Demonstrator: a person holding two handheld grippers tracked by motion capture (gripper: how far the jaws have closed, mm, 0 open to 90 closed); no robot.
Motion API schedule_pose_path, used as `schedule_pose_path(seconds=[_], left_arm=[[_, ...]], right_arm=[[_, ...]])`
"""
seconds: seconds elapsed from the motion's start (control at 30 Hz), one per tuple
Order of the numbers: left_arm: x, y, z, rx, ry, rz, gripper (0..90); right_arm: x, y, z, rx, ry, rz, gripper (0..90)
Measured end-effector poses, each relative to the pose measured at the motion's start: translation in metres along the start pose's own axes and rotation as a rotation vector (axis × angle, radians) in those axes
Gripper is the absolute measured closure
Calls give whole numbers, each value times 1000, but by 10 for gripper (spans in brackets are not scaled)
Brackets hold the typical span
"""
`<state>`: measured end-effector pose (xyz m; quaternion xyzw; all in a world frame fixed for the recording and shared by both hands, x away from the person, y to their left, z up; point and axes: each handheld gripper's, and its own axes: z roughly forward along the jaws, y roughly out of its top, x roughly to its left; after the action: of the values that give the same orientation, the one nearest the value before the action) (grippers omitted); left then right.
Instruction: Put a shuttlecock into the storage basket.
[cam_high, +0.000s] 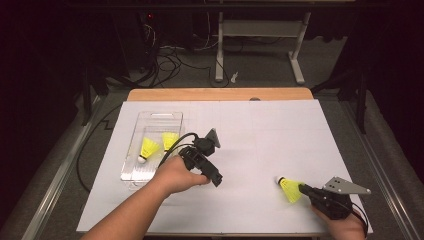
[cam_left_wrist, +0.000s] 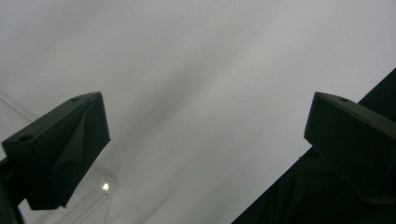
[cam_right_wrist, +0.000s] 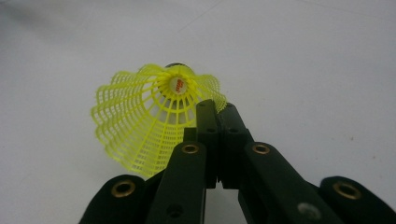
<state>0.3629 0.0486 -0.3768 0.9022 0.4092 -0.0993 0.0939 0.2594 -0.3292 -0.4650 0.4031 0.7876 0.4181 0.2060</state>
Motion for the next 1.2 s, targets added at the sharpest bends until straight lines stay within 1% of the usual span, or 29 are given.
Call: schedule_pose_path(seconds=[0.17,0.27,0.33,0.43,0.5,0.57,0.63,0.7,0.73,0.8,0.9,1.0,1.1,1.2], left_arm=[[-2,-2,0,-1,7,12,11],[-5,-3,-1,-4,10,27,17],[-6,-4,-1,-8,17,34,21],[-6,-5,-2,-5,23,41,33],[-7,-5,-2,-7,19,47,34],[-8,-5,-1,-10,17,53,38],[-8,-5,-1,-3,20,64,44],[-8,-6,-1,-6,24,69,50],[-8,-6,-1,-7,24,71,55],[-8,-7,-2,-7,23,76,58],[-8,-8,-3,-12,22,74,58],[-5,-9,-4,-10,23,72,59],[-4,-9,-4,-12,27,67,59],[-3,-9,-5,-13,28,67,61]], right_arm=[[1,1,-2,-16,-9,-7,900],[2,3,-3,-25,-4,-18,900],[4,4,-4,-36,3,-32,900],[5,6,-5,-50,12,-41,900],[6,7,-6,-59,23,-43,900],[8,10,-6,-69,42,-35,900],[9,14,-6,-78,66,-35,900],[11,18,-6,-76,91,-28,900],[13,20,-5,-77,112,-23,900],[16,25,-4,-72,130,-26,900],[19,30,-2,-68,134,-35,900],[20,29,5,-52,136,-46,900],[22,25,13,-38,156,-46,900],[26,26,19,-32,169,-63,900]])
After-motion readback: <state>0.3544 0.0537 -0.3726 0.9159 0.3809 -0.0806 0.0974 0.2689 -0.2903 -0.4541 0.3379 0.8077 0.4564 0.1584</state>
